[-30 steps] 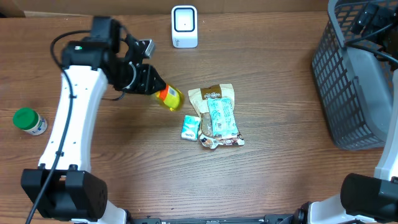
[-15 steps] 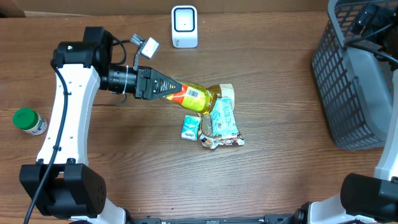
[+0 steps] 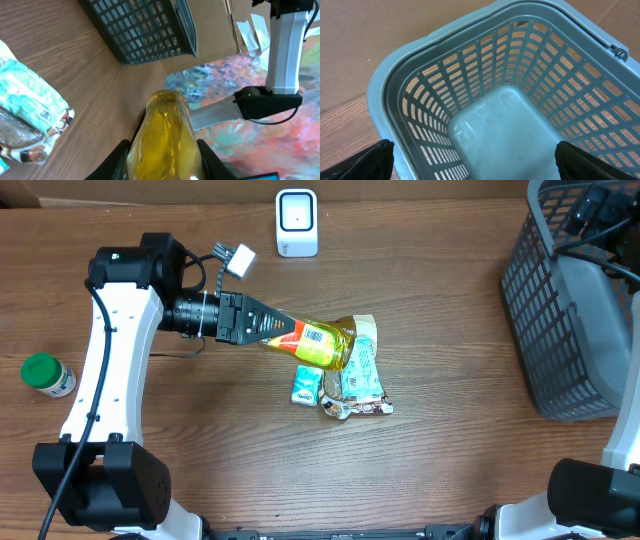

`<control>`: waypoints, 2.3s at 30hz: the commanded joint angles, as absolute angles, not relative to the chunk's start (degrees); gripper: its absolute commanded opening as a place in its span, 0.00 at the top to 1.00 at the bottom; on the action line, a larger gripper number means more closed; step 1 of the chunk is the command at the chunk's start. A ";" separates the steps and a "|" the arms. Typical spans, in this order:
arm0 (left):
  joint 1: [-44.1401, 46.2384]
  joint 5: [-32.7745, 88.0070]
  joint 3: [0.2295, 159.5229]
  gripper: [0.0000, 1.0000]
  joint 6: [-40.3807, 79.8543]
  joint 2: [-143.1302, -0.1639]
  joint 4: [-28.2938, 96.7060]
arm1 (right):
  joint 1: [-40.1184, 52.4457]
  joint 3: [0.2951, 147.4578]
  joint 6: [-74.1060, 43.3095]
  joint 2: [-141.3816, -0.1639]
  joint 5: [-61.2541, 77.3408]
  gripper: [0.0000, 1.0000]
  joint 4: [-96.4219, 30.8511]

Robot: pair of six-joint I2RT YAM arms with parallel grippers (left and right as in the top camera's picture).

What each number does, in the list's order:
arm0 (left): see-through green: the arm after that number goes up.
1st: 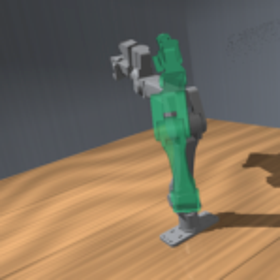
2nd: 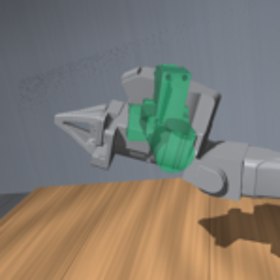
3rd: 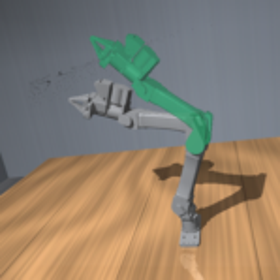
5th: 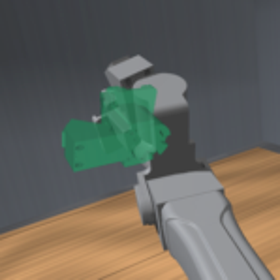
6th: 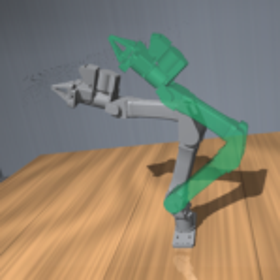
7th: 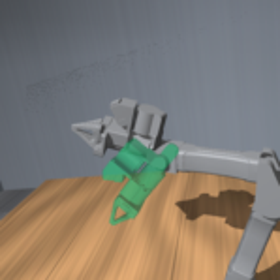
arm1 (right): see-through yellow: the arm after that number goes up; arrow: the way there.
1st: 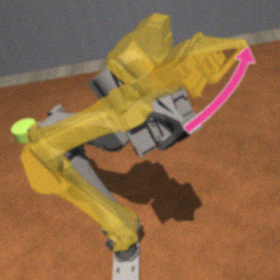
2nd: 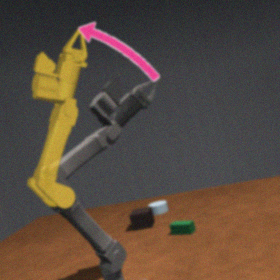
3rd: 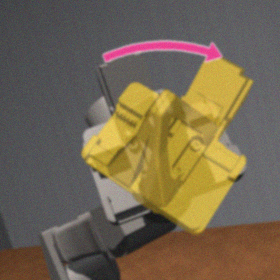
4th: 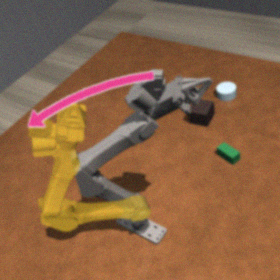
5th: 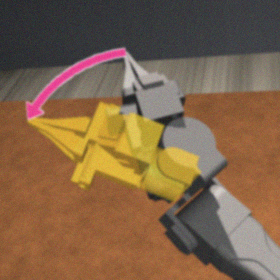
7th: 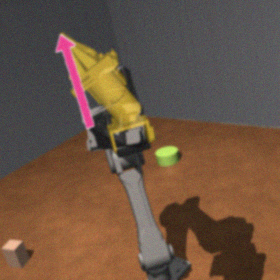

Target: Scan the item barcode

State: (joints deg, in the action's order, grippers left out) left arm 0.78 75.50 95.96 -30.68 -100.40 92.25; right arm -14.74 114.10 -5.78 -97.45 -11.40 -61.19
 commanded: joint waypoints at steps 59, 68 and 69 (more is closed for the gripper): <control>13.52 74.83 95.70 0.96 -26.52 -100.38 96.84 | -14.76 115.13 -6.02 -96.90 -11.97 0.00 -60.95; 13.52 74.81 95.70 0.96 -26.52 -100.38 96.86 | -14.76 115.13 -6.02 -96.90 -11.97 0.00 -60.97; 13.52 74.76 95.70 0.96 -26.55 -100.38 96.84 | -14.76 115.13 -6.02 -96.90 -11.97 0.00 -60.97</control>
